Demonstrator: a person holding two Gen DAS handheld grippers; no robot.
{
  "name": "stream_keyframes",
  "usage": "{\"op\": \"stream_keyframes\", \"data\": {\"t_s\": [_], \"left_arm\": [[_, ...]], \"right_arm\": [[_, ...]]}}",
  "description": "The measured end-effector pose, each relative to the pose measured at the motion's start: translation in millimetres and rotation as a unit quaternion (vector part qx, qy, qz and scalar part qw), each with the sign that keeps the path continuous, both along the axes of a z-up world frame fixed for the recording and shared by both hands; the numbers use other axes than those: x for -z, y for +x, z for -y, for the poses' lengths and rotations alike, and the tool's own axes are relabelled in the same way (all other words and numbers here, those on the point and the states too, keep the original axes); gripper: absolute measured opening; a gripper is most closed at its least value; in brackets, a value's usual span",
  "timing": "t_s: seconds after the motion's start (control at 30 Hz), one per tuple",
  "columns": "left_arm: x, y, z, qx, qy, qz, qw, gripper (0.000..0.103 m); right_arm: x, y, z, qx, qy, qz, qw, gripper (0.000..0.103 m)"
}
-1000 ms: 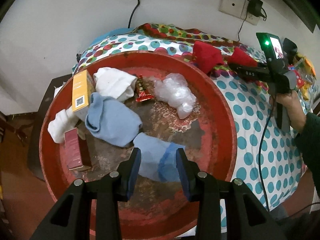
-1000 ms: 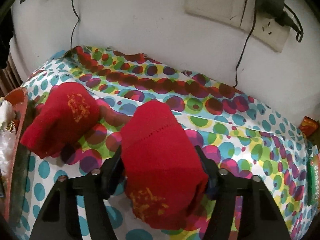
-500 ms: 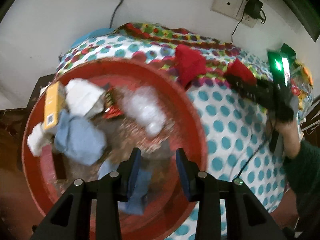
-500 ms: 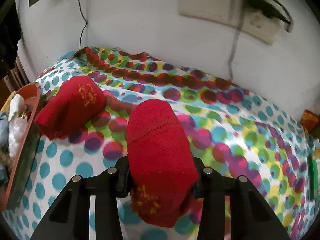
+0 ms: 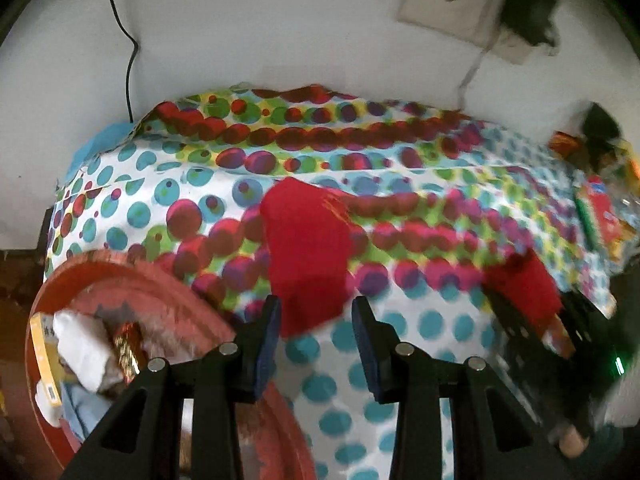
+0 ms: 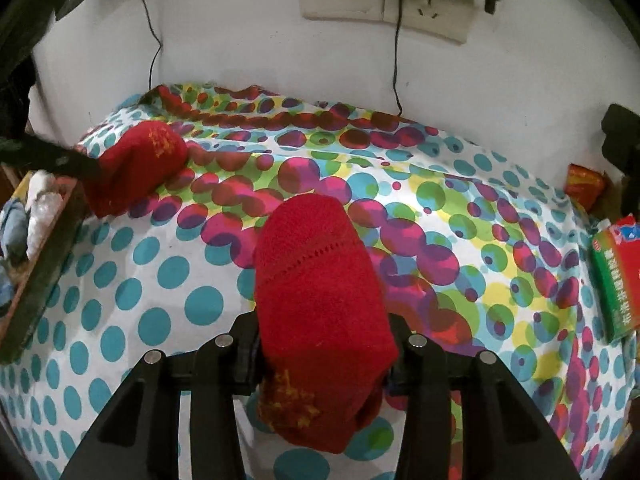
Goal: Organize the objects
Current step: 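Grasp a red sock with the right tool while the left tool grasps the other red sock, then carry the red sock onto the red tray and open the left tool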
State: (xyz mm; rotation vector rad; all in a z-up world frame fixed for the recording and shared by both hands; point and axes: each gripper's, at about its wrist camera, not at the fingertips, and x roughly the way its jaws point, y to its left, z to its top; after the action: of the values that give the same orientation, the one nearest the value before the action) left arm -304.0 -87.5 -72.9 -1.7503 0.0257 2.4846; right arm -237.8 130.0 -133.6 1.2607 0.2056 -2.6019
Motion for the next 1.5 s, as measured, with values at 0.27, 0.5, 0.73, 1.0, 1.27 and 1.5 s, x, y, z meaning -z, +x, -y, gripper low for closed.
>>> {"op": "stream_keyframes", "data": {"t_s": [0.27, 0.5, 0.73, 1.0, 1.27, 1.5], "left_arm": [[38, -38, 2, -0.043, -0.006, 0.026, 0.9987, 0.037], [39, -40, 12, -0.07, 0.033, 0.025, 0.9967, 0.024], [21, -21, 20, -0.074, 0.041, 0.016, 0.9963, 0.016], [-19, 6, 11, -0.05, 0.047, -0.009, 0.9976, 0.016], [-47, 31, 3, -0.037, 0.055, -0.02, 0.9976, 0.016], [-66, 53, 20, -0.046, 0.044, -0.026, 0.9976, 0.016]], "right_arm": [[1, -1, -4, -0.005, -0.014, 0.005, 1.0, 0.045], [0, -1, -3, -0.007, -0.012, 0.004, 1.0, 0.047], [1, -1, -2, -0.006, -0.012, 0.004, 1.0, 0.049], [2, -1, -2, -0.007, -0.011, 0.004, 1.0, 0.048], [3, -1, -1, -0.007, -0.012, 0.004, 1.0, 0.048], [3, -1, -2, -0.008, -0.011, 0.004, 1.0, 0.049]]}}
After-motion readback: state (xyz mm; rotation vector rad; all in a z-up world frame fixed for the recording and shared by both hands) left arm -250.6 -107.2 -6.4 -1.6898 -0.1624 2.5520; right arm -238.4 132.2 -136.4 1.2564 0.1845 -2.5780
